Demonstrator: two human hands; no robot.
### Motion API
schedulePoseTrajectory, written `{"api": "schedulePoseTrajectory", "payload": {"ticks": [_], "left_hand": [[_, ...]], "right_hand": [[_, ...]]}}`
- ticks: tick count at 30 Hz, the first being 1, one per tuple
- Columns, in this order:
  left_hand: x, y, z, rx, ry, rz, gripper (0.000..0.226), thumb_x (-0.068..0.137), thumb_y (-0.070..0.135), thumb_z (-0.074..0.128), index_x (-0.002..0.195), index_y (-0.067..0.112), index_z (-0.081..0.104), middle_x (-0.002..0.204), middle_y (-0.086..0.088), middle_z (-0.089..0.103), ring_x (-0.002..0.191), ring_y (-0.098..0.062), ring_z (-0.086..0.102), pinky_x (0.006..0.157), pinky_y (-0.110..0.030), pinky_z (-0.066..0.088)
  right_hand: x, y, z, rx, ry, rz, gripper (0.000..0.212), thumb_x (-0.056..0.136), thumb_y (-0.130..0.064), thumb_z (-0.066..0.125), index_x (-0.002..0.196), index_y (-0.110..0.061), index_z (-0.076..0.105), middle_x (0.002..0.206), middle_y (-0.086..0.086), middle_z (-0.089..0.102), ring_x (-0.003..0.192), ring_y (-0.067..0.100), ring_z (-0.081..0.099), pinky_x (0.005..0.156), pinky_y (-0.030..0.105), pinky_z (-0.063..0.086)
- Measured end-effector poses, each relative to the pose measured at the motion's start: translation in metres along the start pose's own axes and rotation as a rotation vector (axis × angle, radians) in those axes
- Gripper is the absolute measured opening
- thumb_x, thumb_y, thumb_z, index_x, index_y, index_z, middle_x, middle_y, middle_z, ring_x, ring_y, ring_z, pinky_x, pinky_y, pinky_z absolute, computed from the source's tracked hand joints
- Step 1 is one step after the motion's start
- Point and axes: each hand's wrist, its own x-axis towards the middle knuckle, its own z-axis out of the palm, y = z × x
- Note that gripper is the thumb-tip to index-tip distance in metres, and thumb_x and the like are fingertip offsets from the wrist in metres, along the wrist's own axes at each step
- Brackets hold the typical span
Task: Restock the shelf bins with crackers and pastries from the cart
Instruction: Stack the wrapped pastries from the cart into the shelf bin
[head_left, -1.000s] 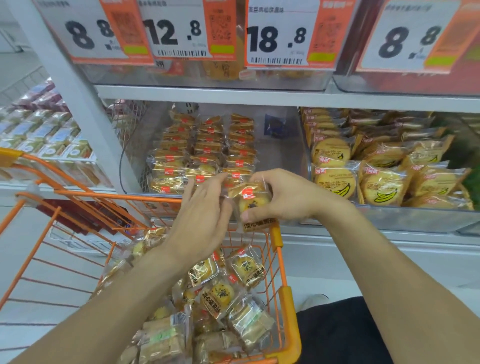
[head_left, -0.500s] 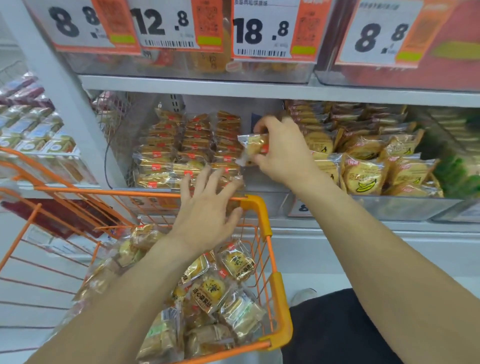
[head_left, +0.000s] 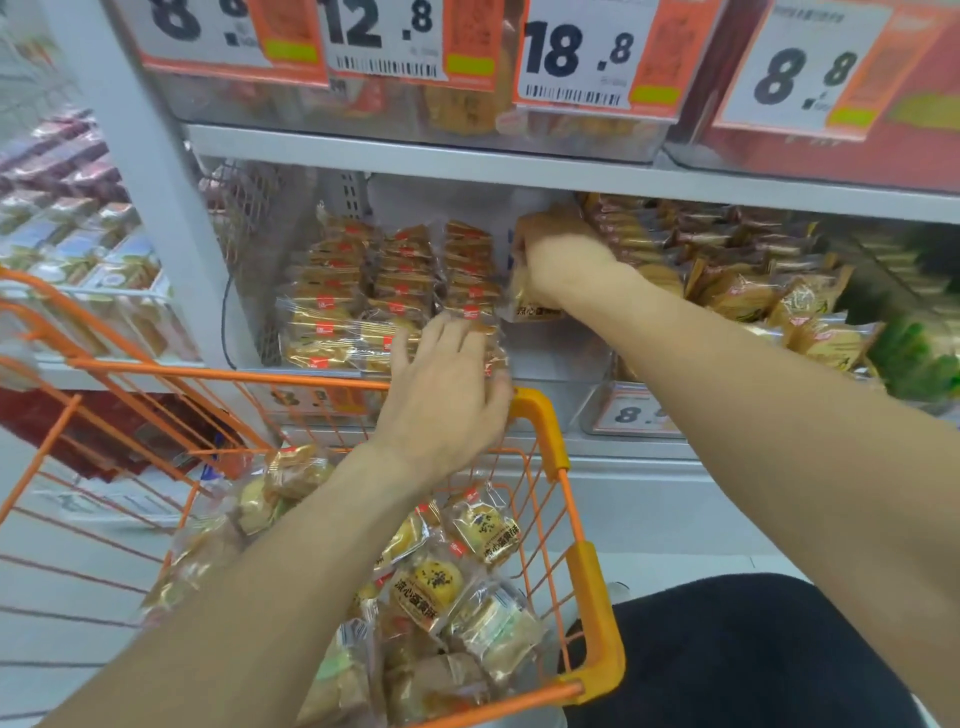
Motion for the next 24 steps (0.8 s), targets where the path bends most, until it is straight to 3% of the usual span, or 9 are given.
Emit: {"api": "schedulePoseTrajectory", "payload": {"ticks": [3, 5, 8, 11, 16, 24], "left_hand": [[0.038, 0.008, -0.005, 0.107, 0.067, 0.011, 0.048, 0.085, 0.029, 0.035, 0.123, 0.007, 0.054, 0.129, -0.012, 0.053, 0.129, -0.03, 0.042, 0.114, -0.049, 0.024], [0.078, 0.013, -0.003, 0.145, 0.052, 0.018, 0.046, 0.088, 0.024, 0.046, 0.129, 0.004, 0.048, 0.134, -0.016, 0.048, 0.131, -0.034, 0.039, 0.115, -0.051, 0.023], [0.128, 0.006, 0.008, 0.091, -0.077, 0.013, 0.057, 0.095, 0.027, 0.047, 0.146, 0.005, 0.034, 0.154, -0.017, 0.031, 0.145, -0.03, 0.022, 0.12, -0.05, 0.013], [0.151, -0.014, 0.032, 0.183, -0.225, -0.016, 0.061, 0.1, 0.034, 0.038, 0.155, 0.014, 0.019, 0.164, -0.009, 0.011, 0.152, -0.024, 0.003, 0.122, -0.047, 0.002], [0.153, -0.036, 0.051, 0.204, -0.25, -0.036, 0.057, 0.102, 0.042, 0.018, 0.156, 0.023, 0.016, 0.166, -0.001, 0.001, 0.153, -0.02, -0.004, 0.121, -0.053, 0.001], [0.151, -0.043, 0.051, 0.167, -0.263, -0.035, 0.06, 0.103, 0.042, 0.016, 0.158, 0.02, 0.006, 0.166, 0.002, -0.002, 0.152, -0.017, -0.008, 0.121, -0.052, -0.005]], "right_hand": [[-0.014, 0.011, 0.01, 0.034, 0.037, -0.087, 0.03, 0.093, -0.013, 0.061, 0.122, -0.01, 0.059, 0.123, 0.018, 0.058, 0.111, 0.038, 0.059, 0.09, 0.041, 0.049], [-0.019, 0.017, 0.017, 0.03, 0.105, -0.13, 0.03, 0.096, -0.016, 0.057, 0.125, -0.009, 0.057, 0.124, 0.018, 0.057, 0.112, 0.039, 0.059, 0.092, 0.041, 0.048], [-0.023, 0.022, 0.021, 0.002, 0.159, -0.139, 0.036, 0.095, -0.009, 0.055, 0.131, -0.01, 0.055, 0.128, 0.015, 0.056, 0.116, 0.035, 0.058, 0.093, 0.04, 0.048], [-0.025, 0.023, 0.023, -0.016, 0.184, -0.139, 0.04, 0.096, -0.008, 0.054, 0.135, -0.014, 0.053, 0.131, 0.013, 0.052, 0.119, 0.034, 0.056, 0.094, 0.039, 0.048], [-0.015, 0.02, 0.014, -0.057, 0.124, -0.102, 0.034, 0.097, -0.014, 0.055, 0.131, -0.01, 0.053, 0.13, 0.016, 0.052, 0.119, 0.037, 0.055, 0.092, 0.041, 0.048], [0.024, -0.002, 0.004, -0.09, -0.03, 0.029, 0.024, 0.094, -0.013, 0.064, 0.119, -0.011, 0.067, 0.118, 0.008, 0.066, 0.111, 0.03, 0.063, 0.077, 0.032, 0.042]]}}
